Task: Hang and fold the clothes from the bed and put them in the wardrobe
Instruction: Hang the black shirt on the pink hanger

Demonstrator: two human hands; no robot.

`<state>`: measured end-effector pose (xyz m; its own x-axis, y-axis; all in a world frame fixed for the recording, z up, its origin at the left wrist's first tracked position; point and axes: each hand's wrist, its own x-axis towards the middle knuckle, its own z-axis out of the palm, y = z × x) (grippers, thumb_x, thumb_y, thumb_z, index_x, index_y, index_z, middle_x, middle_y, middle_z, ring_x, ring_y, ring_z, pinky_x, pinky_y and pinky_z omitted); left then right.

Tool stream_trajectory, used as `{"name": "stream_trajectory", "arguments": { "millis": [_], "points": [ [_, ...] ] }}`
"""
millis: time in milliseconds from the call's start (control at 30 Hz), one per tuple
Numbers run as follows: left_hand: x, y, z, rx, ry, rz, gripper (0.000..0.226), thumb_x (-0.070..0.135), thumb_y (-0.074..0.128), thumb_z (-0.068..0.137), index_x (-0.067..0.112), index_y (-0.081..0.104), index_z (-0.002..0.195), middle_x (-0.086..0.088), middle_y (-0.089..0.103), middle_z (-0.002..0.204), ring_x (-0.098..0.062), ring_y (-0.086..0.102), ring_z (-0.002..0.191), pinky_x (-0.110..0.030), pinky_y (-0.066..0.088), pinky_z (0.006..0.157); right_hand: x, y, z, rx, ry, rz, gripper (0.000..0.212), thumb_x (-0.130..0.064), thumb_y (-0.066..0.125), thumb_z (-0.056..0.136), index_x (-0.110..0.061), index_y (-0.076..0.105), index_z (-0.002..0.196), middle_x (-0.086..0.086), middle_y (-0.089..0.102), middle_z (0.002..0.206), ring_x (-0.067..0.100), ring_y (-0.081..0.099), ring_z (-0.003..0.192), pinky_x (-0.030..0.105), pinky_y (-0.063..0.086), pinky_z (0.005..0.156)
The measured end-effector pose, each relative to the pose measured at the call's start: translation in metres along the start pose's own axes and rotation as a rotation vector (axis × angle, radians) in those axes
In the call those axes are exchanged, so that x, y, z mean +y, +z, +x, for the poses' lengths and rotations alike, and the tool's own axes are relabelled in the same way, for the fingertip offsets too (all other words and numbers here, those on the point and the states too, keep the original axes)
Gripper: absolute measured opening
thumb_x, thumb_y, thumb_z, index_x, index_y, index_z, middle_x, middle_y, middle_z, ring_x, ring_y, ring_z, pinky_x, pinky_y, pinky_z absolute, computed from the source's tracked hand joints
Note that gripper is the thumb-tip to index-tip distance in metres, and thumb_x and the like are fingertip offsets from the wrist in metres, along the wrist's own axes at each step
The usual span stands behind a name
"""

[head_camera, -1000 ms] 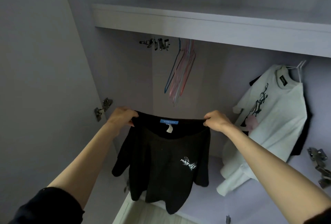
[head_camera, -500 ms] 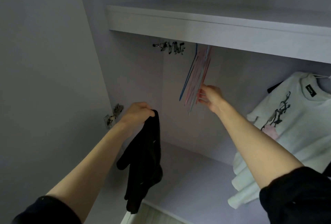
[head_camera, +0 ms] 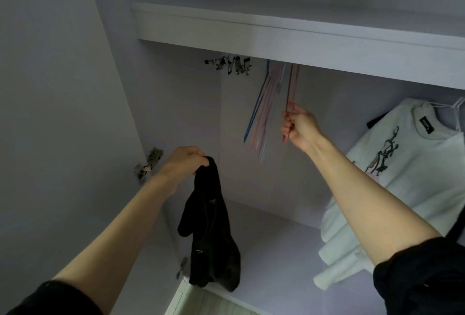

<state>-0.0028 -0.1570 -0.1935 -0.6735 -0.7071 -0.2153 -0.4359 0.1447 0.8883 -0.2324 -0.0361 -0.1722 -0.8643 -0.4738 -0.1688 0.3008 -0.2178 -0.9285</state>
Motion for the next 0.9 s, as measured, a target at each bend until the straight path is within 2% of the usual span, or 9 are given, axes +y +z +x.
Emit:
{"name": "stream_trajectory", "arguments": {
  "millis": [133,233,300,400,533,633,700,800,900],
  "points": [
    [0.002,0.013,-0.006,-0.014,0.01,-0.012,0.017,0.0,0.056,0.085,0.011,0.059,0.073,-0.001,0.056,0.07,-0.009,0.051,0.064,-0.006,0.034,0.039,0.012,-0.025,-0.013,0.026,0.022,-0.127,0.039,0.015,0.022,0.087,-0.016,0.045,0.089,0.003,0.038,0.065,0.011,0.03,0.047,0.015,0.027,0.038],
    [-0.003,0.024,-0.01,-0.05,-0.004,-0.006,0.018,0.0,0.056,0.085,0.012,0.059,0.071,-0.002,0.058,0.074,-0.013,0.054,0.073,-0.014,0.039,0.056,0.036,-0.054,-0.027,0.079,0.067,-0.199,0.032,0.011,0.027,0.087,-0.016,0.042,0.078,0.002,0.035,0.064,0.006,0.028,0.036,0.013,0.018,0.034],
    [-0.006,0.033,-0.013,-0.075,-0.014,0.003,0.019,0.001,0.056,0.085,0.012,0.058,0.071,-0.002,0.058,0.076,-0.012,0.054,0.073,-0.017,0.039,0.059,0.054,-0.074,-0.038,0.122,0.106,-0.222,0.025,-0.002,0.038,0.091,-0.016,0.041,0.07,0.0,0.031,0.061,0.001,0.021,0.026,0.011,0.012,0.03],
    [-0.009,0.048,-0.017,-0.112,-0.027,0.033,0.018,0.001,0.056,0.085,0.012,0.058,0.071,-0.001,0.057,0.074,-0.012,0.053,0.072,-0.012,0.038,0.053,0.081,-0.112,-0.064,0.2,0.123,-0.276,0.034,-0.027,0.056,0.092,-0.021,0.039,0.063,-0.007,0.03,0.047,0.001,0.017,0.026,0.011,0.011,0.031],
    [-0.011,0.065,-0.022,-0.125,-0.047,0.096,0.02,0.002,0.057,0.086,0.013,0.057,0.069,0.0,0.056,0.071,-0.009,0.052,0.066,-0.005,0.031,0.035,0.114,-0.164,-0.106,0.207,0.04,-0.241,0.033,-0.036,0.064,0.086,-0.021,0.042,0.067,-0.009,0.033,0.045,0.006,0.03,0.036,0.019,0.029,0.038],
    [-0.012,0.078,-0.026,-0.13,-0.062,0.116,0.025,0.001,0.057,0.086,0.015,0.056,0.065,0.0,0.055,0.067,-0.009,0.051,0.063,-0.005,0.03,0.032,0.112,-0.185,-0.114,0.126,0.087,-0.146,0.015,-0.034,0.058,0.09,-0.02,0.053,0.085,0.0,0.053,0.062,0.013,0.053,0.056,0.028,0.048,0.06],
    [-0.013,0.083,-0.028,-0.123,-0.072,0.134,0.026,0.002,0.057,0.085,0.016,0.056,0.064,0.0,0.055,0.065,-0.009,0.051,0.061,-0.006,0.029,0.031,0.109,-0.19,-0.108,0.162,0.126,-0.078,0.015,-0.039,0.053,0.092,-0.024,0.055,0.093,-0.001,0.048,0.062,0.012,0.048,0.055,0.027,0.042,0.06],
    [-0.016,0.091,-0.033,-0.109,-0.089,0.139,0.025,0.002,0.057,0.085,0.015,0.056,0.064,0.0,0.054,0.061,-0.009,0.05,0.058,-0.007,0.03,0.031,0.118,-0.2,-0.105,0.295,0.144,-0.188,0.031,-0.038,0.043,0.099,-0.01,0.058,0.099,-0.006,0.031,0.044,0.005,0.028,0.037,0.02,0.023,0.044],
    [-0.022,0.092,-0.036,-0.093,-0.126,0.135,0.02,0.004,0.057,0.085,0.013,0.057,0.068,-0.001,0.054,0.06,-0.009,0.052,0.053,-0.009,0.033,0.033,0.135,-0.21,-0.114,0.318,0.209,-0.282,0.04,-0.034,0.041,0.1,-0.004,0.064,0.09,-0.009,0.028,0.035,0.004,0.023,0.033,0.022,0.017,0.046]
  ]
}}
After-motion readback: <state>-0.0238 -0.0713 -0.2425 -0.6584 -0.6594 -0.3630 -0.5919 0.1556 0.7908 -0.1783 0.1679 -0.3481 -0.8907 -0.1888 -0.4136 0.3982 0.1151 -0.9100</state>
